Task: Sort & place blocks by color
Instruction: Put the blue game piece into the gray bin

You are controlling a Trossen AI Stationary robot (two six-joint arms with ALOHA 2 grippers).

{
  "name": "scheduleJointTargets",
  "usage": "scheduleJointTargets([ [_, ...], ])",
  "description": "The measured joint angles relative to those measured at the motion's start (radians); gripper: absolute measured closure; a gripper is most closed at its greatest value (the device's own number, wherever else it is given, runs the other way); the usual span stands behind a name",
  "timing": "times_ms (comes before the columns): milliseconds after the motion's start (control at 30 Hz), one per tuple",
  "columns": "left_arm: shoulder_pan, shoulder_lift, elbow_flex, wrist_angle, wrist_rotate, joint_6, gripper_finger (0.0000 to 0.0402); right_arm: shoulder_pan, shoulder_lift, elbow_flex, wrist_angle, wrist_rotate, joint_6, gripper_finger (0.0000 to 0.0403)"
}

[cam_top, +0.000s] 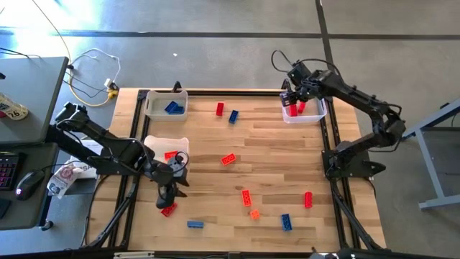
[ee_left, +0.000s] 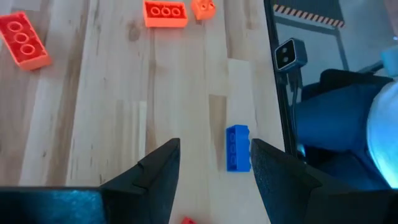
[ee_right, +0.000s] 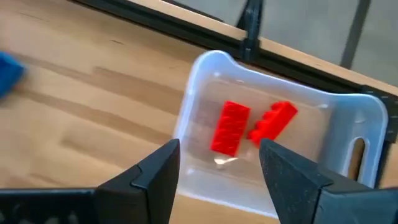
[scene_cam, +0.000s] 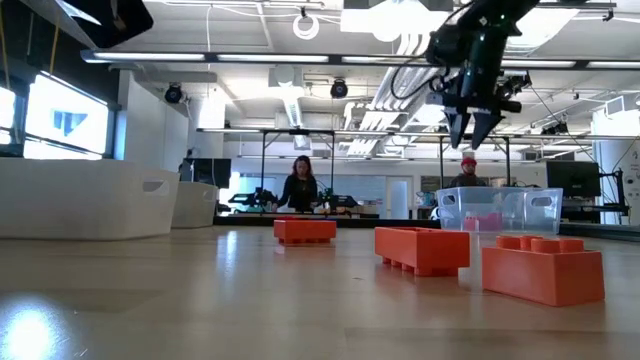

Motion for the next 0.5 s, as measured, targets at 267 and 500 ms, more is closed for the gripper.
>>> scheduleJointTargets([
  [267, -0.108, 0.03, 0.004, -0.024, -0.095, -0.096, 0.0218, 0.112, -0.034, 0.0, 0.001, 0.004, 0.097, 0.0197],
  [500, -0.179, 0.128, 0.004, 0.027, -0.16, -0.13, 0.0218, 0.181, -0.034, 0.0, 0.015, 0.035, 0.154, 0.0197],
])
